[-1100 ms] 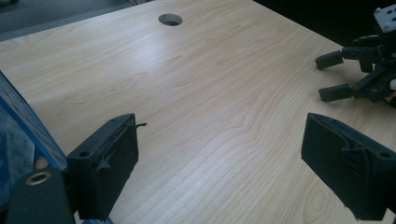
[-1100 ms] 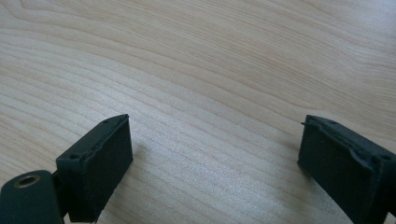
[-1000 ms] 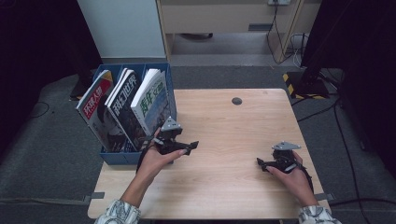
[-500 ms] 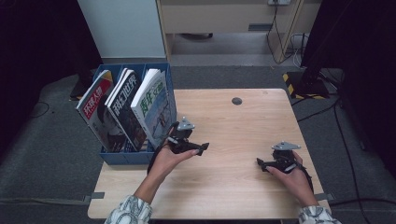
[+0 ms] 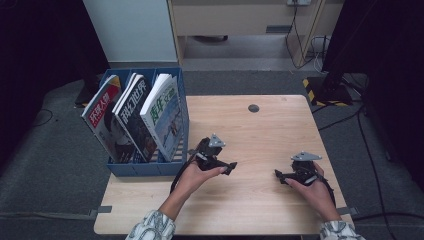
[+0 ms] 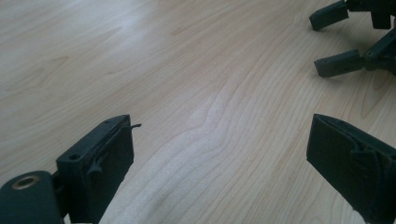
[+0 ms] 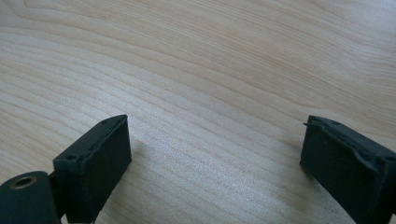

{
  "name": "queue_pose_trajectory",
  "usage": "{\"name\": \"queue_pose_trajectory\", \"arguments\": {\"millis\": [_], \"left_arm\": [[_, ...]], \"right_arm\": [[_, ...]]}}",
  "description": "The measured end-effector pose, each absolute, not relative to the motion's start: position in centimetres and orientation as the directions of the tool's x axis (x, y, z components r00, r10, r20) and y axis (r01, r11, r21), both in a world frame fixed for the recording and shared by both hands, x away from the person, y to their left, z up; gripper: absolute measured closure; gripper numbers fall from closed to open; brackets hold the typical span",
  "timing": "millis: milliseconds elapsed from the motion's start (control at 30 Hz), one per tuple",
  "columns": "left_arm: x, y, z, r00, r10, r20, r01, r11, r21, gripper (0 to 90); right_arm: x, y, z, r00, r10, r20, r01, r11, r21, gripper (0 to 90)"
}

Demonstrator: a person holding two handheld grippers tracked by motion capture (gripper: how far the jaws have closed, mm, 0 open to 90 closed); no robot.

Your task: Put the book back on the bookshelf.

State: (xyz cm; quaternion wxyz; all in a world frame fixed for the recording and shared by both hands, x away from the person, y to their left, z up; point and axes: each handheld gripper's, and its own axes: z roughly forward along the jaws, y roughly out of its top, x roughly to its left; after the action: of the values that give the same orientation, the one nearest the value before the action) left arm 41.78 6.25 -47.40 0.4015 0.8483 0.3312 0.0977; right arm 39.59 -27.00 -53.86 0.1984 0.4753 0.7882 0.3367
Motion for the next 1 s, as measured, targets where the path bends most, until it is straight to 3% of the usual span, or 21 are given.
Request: {"name": "queue_pose_trajectory", "arguments": {"millis": [467, 1000], "left_arm": [[41.4, 4.2, -50.7, 0.784, 0.616, -0.079, 0.485, -0.527, 0.698, 8.0], [42.5, 3.9, -52.8, 0.7, 0.712, -0.057, 0.565, -0.504, 0.653, 7.1]], "right_arm": [[39.5, -26.9, -53.9, -0.468, 0.884, 0.009, 0.619, 0.32, 0.718, 8.5], [39.5, -26.9, -53.9, -0.466, 0.884, 0.01, 0.618, 0.318, 0.719, 8.1]]}}
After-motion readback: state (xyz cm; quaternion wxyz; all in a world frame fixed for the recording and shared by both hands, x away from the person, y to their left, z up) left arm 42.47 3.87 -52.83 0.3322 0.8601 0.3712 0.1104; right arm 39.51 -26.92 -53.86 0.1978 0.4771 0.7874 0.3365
